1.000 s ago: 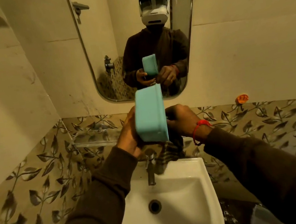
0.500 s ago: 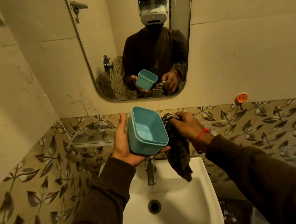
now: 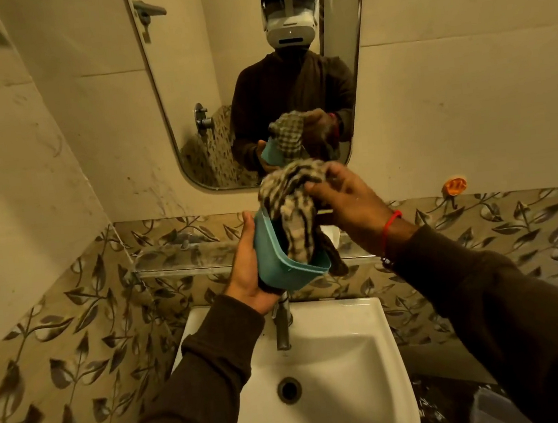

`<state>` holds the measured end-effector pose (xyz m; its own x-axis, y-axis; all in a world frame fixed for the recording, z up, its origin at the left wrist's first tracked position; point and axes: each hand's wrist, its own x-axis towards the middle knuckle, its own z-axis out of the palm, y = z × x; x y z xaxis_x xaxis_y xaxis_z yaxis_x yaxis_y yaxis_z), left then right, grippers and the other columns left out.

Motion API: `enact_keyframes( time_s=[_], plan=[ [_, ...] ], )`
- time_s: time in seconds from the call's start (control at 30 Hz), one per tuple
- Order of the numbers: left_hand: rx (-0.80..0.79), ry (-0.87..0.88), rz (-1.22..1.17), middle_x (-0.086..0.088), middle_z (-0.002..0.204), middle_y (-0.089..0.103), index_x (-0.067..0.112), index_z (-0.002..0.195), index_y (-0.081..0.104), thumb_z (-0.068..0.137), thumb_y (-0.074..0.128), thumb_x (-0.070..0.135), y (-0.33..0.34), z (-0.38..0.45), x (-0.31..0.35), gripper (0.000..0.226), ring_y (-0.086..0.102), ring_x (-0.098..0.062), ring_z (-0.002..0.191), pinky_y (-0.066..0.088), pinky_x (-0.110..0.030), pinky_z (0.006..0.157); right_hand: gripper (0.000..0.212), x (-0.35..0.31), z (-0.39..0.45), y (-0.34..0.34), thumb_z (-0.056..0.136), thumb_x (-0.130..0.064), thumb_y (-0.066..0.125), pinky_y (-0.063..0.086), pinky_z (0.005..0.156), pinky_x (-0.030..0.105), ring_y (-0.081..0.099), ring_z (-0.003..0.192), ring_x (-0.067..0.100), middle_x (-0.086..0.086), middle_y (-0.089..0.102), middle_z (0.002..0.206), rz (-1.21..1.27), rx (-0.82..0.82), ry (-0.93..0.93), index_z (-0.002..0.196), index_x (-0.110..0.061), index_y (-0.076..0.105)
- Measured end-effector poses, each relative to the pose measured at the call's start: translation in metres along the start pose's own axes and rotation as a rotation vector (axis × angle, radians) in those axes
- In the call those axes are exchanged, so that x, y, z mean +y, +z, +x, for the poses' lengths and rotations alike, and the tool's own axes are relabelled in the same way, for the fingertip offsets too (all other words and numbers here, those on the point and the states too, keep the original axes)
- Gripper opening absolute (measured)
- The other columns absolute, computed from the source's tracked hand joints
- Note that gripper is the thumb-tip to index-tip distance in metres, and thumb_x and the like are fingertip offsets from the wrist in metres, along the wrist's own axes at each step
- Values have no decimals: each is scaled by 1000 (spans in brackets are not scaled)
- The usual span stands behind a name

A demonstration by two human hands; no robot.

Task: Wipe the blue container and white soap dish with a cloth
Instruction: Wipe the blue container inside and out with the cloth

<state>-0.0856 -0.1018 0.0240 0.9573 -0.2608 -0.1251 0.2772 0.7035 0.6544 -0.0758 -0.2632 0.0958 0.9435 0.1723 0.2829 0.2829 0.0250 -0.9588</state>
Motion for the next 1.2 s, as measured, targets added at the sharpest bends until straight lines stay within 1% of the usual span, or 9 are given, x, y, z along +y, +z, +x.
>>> enact_keyframes(
  time_s=[0.1,0.2,0.37,0.57,0.7,0.83,0.97,1.07,1.2],
  plan=[
    [-14,18,53,-22,141,58,14,142,55,97,37,67,3,1,-1,73,55,-41,130,41,-56,111,36,8,-7,-2,96,-19,52,50,89,36,62,105,26,12,65,120,-890,-271,-286,131,-15,51],
    [-8,18,110,-25,139,59,10,140,56,96,42,64,4,0,-2,71,53,-43,131,39,-59,112,47,11,-8,1,96,-30,50,41,98,33,55,115,29,14,58,129,-1203,-535,-414,139,-12,45],
    [-12,37,95,-23,135,63,13,135,61,98,43,61,2,0,-6,63,58,-41,127,38,-60,112,61,9,-4,4,88,-45,39,22,106,53,43,128,27,2,52,139,-1800,-483,-587,143,-20,33],
    [-39,72,123,-21,132,66,17,133,63,100,39,60,7,3,-7,60,61,-38,124,49,-54,104,46,1,-4,13,88,-36,50,27,97,50,42,120,31,4,58,129,-1890,-405,-573,130,-17,51],
    [-31,101,189,-18,123,72,20,128,67,96,44,62,7,4,-7,58,71,-35,109,62,-46,82,51,-3,-7,14,83,-42,57,25,100,50,43,122,33,8,57,129,-1833,-426,-518,127,-16,54],
    [-25,160,230,-17,123,72,21,129,65,94,44,65,2,8,-5,60,71,-34,109,62,-49,83,46,-8,-12,13,87,-51,44,23,100,48,47,118,26,2,62,119,-1739,-468,-510,119,-22,58],
    [-66,170,272,-23,131,66,16,134,62,88,47,70,-1,7,4,72,65,-40,116,51,-59,99,29,-17,-17,12,91,-45,37,29,86,42,51,85,16,-7,54,79,-1490,-636,-316,84,-26,59],
    [-100,129,276,-23,130,66,17,132,65,83,52,74,0,5,6,77,67,-38,111,57,-54,91,34,-33,-13,7,93,-41,40,36,75,33,47,63,3,-14,48,63,-1273,-743,-111,63,-29,51],
    [-146,117,154,-21,135,63,16,140,57,95,38,69,-2,4,10,73,66,-36,116,57,-48,88,44,-53,-11,-5,84,-40,42,42,58,30,51,59,13,3,57,67,-755,-598,-12,70,-4,64]
  ],
)
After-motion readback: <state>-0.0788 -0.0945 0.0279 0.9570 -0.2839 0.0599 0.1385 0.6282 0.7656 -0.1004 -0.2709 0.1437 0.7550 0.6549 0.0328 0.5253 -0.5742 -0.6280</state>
